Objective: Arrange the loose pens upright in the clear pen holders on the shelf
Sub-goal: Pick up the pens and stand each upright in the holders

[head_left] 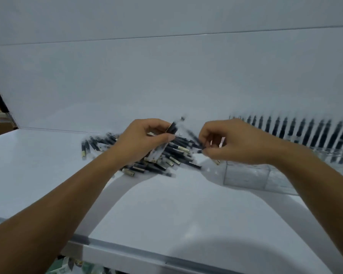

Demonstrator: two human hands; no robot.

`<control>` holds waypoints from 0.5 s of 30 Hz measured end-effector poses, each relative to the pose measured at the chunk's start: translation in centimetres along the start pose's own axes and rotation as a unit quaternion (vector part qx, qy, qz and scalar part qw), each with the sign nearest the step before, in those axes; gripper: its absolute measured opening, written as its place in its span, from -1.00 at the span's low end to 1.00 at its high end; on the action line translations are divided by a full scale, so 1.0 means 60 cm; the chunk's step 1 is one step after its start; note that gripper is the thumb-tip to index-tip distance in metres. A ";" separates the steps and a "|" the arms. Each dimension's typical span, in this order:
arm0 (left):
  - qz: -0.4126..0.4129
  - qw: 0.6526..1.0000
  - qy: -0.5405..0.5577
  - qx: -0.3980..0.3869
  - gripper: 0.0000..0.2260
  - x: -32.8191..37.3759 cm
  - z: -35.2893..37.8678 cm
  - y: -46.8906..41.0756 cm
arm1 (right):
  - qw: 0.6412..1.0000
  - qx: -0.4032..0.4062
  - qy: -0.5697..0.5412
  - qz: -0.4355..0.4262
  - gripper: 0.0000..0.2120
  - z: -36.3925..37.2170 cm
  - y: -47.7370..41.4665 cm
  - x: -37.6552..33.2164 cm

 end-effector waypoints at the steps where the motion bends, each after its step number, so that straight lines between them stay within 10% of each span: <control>1: -0.004 0.999 0.036 0.012 -0.86 0.002 0.011 -0.006 | 0.998 0.038 -0.040 0.012 -0.86 -0.012 0.006 0.014; 15: -0.053 0.946 0.314 0.066 -0.81 0.015 0.181 -0.079 | 0.897 0.339 -0.175 0.222 -0.88 -0.067 0.064 0.196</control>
Point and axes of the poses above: each hand's wrist, its own y-axis away from the middle knuckle, its own z-axis out of the palm, x = y × z, the point moved 4 cm from there along -y, towards the middle knuckle, and after that the axes turned 9 degrees about y, right-handed, at the moved point
